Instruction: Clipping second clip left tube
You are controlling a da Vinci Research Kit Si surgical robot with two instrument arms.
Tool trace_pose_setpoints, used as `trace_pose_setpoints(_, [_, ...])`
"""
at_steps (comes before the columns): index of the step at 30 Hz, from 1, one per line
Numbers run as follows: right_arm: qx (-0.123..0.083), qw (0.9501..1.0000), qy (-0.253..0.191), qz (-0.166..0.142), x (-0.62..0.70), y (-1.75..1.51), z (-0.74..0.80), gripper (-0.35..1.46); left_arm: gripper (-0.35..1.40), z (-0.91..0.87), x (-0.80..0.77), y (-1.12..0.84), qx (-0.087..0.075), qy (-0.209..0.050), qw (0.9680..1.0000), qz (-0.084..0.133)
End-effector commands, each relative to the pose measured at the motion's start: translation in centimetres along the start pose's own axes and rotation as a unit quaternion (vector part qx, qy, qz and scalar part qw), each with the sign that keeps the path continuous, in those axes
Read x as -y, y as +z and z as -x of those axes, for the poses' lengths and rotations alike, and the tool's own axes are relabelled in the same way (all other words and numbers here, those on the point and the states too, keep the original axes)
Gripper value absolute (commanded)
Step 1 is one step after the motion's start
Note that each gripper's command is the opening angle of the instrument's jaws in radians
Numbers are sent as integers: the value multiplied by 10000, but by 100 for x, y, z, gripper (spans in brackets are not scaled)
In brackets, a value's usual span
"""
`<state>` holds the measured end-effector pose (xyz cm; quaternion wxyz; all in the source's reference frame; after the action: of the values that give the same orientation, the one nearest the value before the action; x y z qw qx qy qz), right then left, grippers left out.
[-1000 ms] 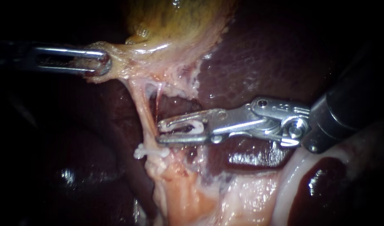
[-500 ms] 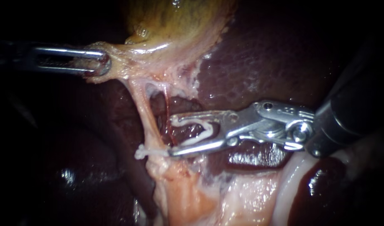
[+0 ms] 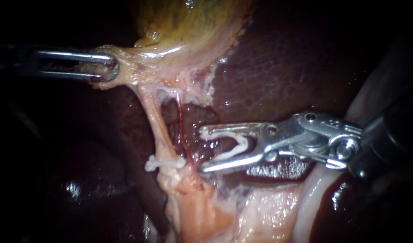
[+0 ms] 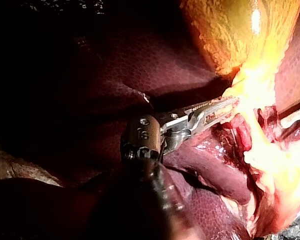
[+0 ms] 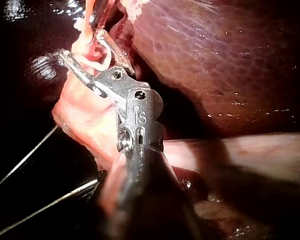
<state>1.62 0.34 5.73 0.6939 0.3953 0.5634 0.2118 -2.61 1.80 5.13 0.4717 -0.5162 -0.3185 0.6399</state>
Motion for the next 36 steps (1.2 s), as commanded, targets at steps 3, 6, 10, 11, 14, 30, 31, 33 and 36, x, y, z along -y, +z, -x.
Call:
trace_pose_setpoints(3, [10,10000,29,-11,-1,10,-1,50,-35,0,0,0,0,0,10000,0])
trace_pose_setpoints(6, [11,9999,112,-4,-5,18,0,50,-35,0,0,0,0,0,10000,-1])
trace_pose_setpoints(10, [28,9998,219,15,-14,23,4,50,-35,0,0,0,0,-1,10000,0])
trace_pose_setpoints(11, [56,9997,217,31,-16,24,6,50,-35,0,0,0,0,-1,10000,0])
trace_pose_setpoints(14, [199,9995,208,97,-22,25,12,50,-35,0,0,0,0,-1,10000,-1])
trace_pose_setpoints(30, [251,9992,203,237,-46,56,10,50,-35,1,0,3,-6,2,10000,-9])
trace_pose_setpoints(31, [257,9992,200,227,-47,59,11,50,-35,1,0,3,-7,3,10000,-10])
trace_pose_setpoints(33, [270,9992,191,208,-47,68,12,50,-35,1,0,4,-8,3,10000,-11])
trace_pose_setpoints(36, [262,9994,171,175,-48,81,14,50,-35,2,1,5,-9,6,10000,-13])
